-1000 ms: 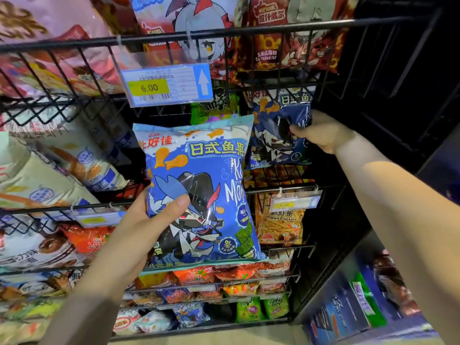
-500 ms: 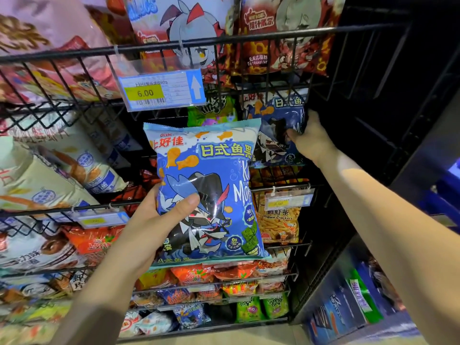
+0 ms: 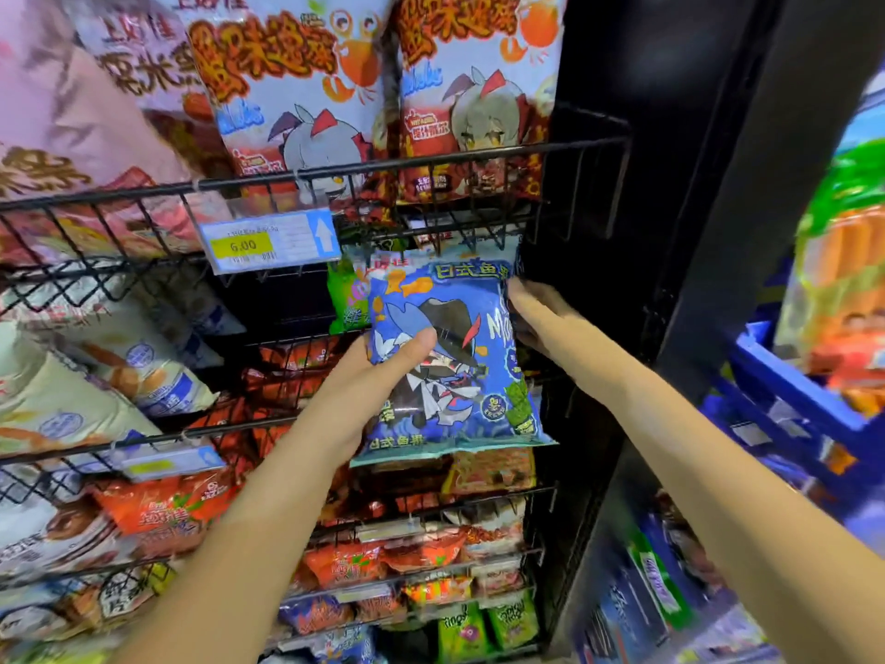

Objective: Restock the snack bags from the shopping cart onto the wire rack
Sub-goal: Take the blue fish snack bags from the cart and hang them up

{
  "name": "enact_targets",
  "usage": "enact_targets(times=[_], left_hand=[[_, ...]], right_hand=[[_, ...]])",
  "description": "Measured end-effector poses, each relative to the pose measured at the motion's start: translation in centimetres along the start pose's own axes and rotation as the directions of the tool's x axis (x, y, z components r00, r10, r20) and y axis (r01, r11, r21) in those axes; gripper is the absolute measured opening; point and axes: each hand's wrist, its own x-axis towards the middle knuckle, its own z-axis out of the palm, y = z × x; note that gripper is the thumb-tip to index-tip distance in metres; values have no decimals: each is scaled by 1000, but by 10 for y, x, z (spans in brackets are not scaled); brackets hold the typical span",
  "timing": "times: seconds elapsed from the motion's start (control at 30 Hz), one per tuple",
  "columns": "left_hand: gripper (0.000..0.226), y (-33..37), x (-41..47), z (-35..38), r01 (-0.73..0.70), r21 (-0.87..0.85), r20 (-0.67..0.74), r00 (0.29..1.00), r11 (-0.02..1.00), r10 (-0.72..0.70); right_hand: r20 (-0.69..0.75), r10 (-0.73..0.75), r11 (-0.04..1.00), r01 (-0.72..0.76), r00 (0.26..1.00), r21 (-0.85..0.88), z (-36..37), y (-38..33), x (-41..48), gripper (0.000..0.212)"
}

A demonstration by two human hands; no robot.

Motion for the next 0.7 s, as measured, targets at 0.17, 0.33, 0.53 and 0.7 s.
enact_targets(times=[0.17,0.33,0.53,0.7], left_hand=[[47,11,26,19,34,73,43,998,997,-37],[58,13,50,25,81,83,74,993,993,-87],[64,1,78,26,122,-62,-45,991,991,-125],[81,-4,102,23,19,70,-134,991,997,-10]], right_hand=[[101,-6,989,20,995,-144,-9,-6,-17,91],[-9,7,991,-8,1000,-137,-11,-7,-14,89],[-76,11,998,-16,997,-63,-6,-11,11,76],[-98,45,994,-55,994,-98,3,-13,39,68]])
